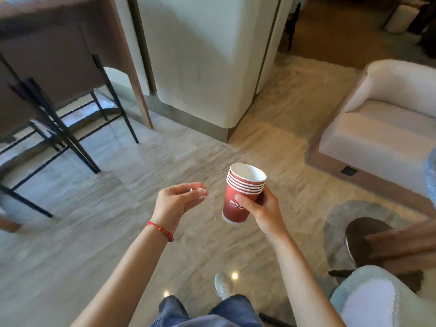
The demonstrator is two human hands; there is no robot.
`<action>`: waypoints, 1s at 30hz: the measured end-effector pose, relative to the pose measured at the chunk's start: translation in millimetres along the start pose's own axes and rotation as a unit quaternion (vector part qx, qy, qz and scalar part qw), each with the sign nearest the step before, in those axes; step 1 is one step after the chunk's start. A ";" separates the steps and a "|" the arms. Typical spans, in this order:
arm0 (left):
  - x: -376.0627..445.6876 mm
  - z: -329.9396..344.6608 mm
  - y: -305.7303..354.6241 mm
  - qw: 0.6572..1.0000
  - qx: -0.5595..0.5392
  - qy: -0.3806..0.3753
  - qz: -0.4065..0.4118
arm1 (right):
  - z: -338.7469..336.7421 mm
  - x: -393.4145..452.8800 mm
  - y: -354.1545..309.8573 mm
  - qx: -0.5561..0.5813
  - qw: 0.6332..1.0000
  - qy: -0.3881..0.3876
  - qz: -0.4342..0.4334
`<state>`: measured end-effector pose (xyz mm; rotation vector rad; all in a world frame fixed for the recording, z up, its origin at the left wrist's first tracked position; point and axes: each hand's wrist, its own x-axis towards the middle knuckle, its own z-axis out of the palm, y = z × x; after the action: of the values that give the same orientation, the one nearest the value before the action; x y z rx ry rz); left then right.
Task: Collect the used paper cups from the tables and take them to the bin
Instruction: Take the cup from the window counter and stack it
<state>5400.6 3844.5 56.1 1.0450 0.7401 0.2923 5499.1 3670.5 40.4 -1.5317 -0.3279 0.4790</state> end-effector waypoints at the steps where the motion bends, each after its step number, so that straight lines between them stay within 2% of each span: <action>1: 6.0 -0.7 -1.5 1.000 -0.010 0.022 0.007 | 0.9 14.6 2.1 -0.004 1.000 -0.028 0.002; 7: 14.1 -8.7 4.5 0.984 -0.075 0.155 0.053 | 19.1 83.5 -4.7 -0.032 0.981 -0.190 0.003; 17: -20.9 -70.4 1.4 0.912 -0.151 0.357 0.136 | 122.6 121.4 3.5 -0.040 0.903 -0.429 0.013; 22: -29.6 -104.1 5.3 0.879 -0.177 0.409 0.167 | 179.8 126.1 12.9 -0.038 0.866 -0.498 0.034; 26: -15.9 -130.1 15.4 0.869 -0.177 0.430 0.172 | 217.0 137.8 19.5 -0.041 0.856 -0.514 0.031; 30: 18.0 -163.7 32.8 0.872 -0.182 0.423 0.169 | 256.7 168.9 24.6 -0.040 0.859 -0.510 0.037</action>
<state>5306.7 3981.1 29.3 0.6449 1.2187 1.2004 5516.9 3976.4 6.5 -1.2459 -1.1161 1.3466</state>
